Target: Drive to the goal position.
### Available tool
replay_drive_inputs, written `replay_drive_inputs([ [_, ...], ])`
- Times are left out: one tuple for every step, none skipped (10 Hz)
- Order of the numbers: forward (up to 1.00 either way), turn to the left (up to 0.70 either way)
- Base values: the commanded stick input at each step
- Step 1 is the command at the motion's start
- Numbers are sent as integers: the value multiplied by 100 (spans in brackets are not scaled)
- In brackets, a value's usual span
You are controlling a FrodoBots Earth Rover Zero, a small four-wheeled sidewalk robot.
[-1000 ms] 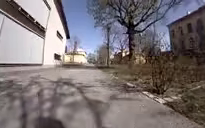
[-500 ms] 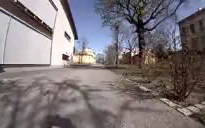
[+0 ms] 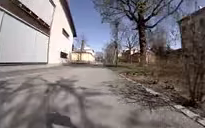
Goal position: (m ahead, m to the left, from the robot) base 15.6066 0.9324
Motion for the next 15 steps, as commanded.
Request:
replay_drive_inputs([
  [85, 0],
  [85, 0],
  [85, 0],
  [85, 0],
  [85, 0],
  [85, 0],
  [85, 0],
  [85, 0],
  [85, 0],
  [85, 11],
  [85, 27],
  [85, 34],
  [85, 34],
  [85, 34],
  [85, 33],
])
